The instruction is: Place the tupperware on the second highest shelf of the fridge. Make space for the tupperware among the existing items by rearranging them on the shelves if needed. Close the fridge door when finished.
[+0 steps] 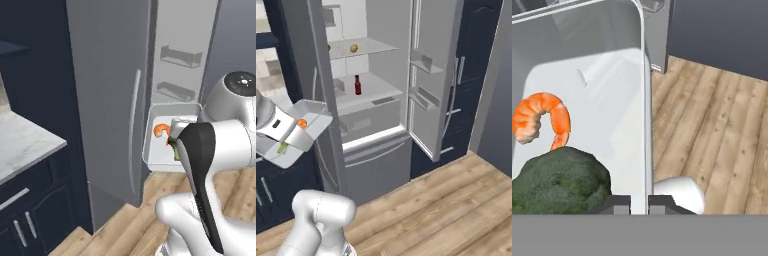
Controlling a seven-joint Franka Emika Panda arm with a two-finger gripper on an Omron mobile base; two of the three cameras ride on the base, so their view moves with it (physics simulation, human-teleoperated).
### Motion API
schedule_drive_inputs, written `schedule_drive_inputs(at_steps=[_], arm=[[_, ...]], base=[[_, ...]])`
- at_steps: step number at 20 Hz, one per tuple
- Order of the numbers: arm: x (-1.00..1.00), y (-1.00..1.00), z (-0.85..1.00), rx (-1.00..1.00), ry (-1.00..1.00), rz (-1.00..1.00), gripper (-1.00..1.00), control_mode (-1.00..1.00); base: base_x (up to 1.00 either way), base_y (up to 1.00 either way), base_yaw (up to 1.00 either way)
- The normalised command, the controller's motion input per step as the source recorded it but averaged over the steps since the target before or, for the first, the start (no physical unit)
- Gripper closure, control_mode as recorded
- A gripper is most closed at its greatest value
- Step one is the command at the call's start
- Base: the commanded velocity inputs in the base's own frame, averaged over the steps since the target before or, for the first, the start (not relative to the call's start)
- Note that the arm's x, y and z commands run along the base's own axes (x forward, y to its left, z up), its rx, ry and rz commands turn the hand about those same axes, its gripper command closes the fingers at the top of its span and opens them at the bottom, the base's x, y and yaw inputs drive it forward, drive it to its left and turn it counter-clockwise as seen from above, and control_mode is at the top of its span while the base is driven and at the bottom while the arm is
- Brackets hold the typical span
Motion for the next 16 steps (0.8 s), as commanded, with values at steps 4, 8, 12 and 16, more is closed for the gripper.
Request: schedule_drive_inputs(at_steps=[4,8,12,16], arm=[[0.0,0.0,0.0,0.0,0.0,0.0,1.0,1.0],[0.0,0.0,0.0,0.0,0.0,0.0,1.0,1.0],[0.0,0.0,0.0,0.0,0.0,0.0,1.0,1.0],[0.0,0.0,0.0,0.0,0.0,0.0,1.0,1.0]], base=[[0.53,-0.79,-0.23],[0.63,-0.73,-0.15],[0.78,-0.59,-0.01],[0.63,-0.21,0.12]])
